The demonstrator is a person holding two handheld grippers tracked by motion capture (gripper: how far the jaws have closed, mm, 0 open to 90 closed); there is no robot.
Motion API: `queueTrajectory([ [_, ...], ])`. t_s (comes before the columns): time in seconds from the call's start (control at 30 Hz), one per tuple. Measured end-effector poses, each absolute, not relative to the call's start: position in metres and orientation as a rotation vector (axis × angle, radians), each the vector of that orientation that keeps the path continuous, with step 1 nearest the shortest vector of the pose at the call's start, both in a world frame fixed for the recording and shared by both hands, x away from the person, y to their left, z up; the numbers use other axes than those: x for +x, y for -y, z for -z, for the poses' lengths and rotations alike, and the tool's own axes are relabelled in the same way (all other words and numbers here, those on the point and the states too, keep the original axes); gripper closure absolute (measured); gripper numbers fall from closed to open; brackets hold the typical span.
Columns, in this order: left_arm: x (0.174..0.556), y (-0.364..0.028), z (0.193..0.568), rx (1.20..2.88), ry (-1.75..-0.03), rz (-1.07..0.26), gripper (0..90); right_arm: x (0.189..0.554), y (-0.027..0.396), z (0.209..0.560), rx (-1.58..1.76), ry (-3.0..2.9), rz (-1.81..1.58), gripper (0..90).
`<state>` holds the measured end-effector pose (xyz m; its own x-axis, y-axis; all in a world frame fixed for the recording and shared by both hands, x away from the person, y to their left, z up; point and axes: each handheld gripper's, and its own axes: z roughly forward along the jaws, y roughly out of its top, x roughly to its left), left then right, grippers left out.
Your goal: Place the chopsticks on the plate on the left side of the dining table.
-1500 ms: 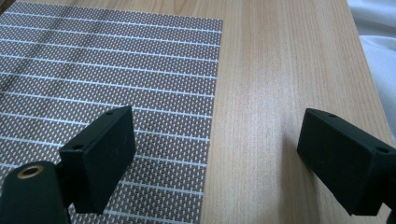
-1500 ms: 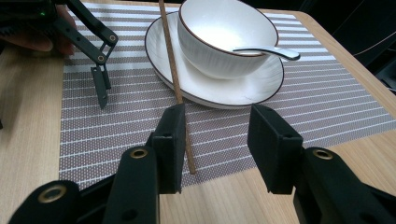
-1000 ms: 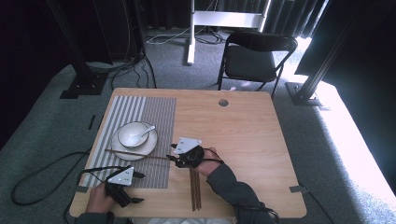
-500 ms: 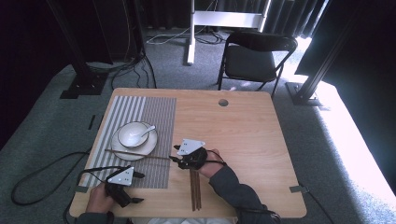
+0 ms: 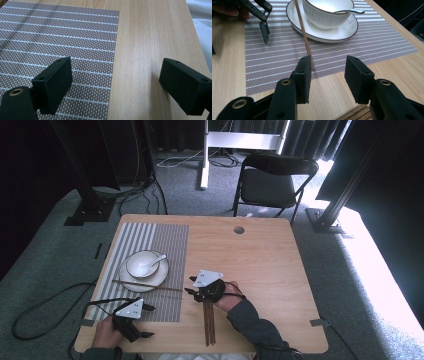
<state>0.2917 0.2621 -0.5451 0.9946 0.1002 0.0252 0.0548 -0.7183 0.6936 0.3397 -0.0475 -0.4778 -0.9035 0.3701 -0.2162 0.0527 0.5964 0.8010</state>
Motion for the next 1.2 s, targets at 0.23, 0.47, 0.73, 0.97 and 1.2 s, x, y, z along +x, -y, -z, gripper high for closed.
queueTrajectory([
  [0.23,0.292,-0.262,0.545,2.374,-0.107,-0.078,11.7,0.341,0.053,0.478,0.367,-2.463,-1.235,55.9],
  [0.47,0.292,-0.262,0.545,2.373,-0.107,-0.078,11.7,0.340,0.057,0.481,0.379,-2.466,-1.230,55.7],
  [0.73,0.292,-0.262,0.545,2.374,-0.107,-0.078,11.7,0.339,0.061,0.484,0.397,-2.472,-1.242,55.4],
  [0.97,0.291,-0.262,0.545,2.373,-0.111,-0.079,11.6,0.339,0.065,0.485,0.407,-2.473,-1.240,55.1],
  [1.2,0.291,-0.262,0.545,2.372,-0.111,-0.079,11.6,0.338,0.069,0.487,0.411,-2.478,-1.232,54.8],
])
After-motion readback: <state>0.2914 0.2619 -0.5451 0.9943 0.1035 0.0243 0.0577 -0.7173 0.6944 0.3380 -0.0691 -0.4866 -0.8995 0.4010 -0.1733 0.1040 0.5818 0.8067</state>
